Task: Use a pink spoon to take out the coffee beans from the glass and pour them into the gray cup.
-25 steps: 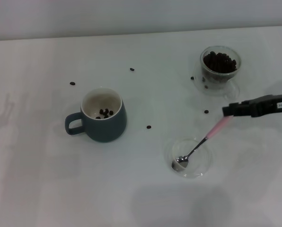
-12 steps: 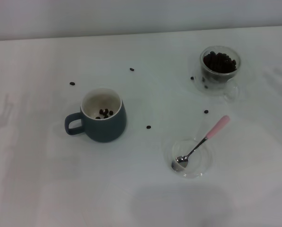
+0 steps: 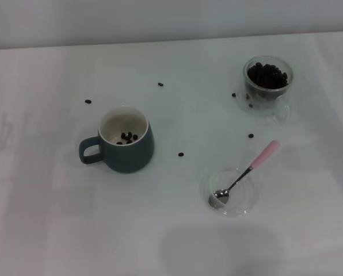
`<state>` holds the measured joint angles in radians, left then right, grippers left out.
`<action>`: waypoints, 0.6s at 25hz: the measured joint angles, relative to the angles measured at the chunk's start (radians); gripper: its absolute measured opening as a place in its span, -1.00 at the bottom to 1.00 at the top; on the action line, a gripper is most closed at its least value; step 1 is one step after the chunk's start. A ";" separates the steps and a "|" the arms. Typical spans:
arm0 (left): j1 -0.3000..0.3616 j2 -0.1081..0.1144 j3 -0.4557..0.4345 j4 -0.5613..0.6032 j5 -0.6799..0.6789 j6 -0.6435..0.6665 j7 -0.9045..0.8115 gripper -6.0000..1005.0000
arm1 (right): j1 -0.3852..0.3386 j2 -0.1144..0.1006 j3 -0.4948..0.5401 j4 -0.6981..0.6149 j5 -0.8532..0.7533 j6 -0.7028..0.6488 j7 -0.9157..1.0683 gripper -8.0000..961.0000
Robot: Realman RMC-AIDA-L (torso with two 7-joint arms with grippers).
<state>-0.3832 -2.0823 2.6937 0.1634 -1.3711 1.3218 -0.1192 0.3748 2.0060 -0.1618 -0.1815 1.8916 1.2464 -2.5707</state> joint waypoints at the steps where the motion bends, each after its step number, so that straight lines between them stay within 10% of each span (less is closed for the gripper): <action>1: 0.002 0.000 -0.006 0.000 -0.005 -0.004 -0.014 0.69 | 0.006 0.000 0.001 0.021 0.025 -0.004 -0.045 0.62; 15: -0.004 0.001 -0.022 -0.020 -0.071 -0.089 -0.079 0.69 | 0.042 0.004 0.010 0.079 0.131 -0.070 -0.166 0.79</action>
<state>-0.3874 -2.0811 2.6722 0.1431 -1.4417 1.2325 -0.1979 0.4172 2.0105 -0.1515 -0.1023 2.0222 1.1767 -2.7365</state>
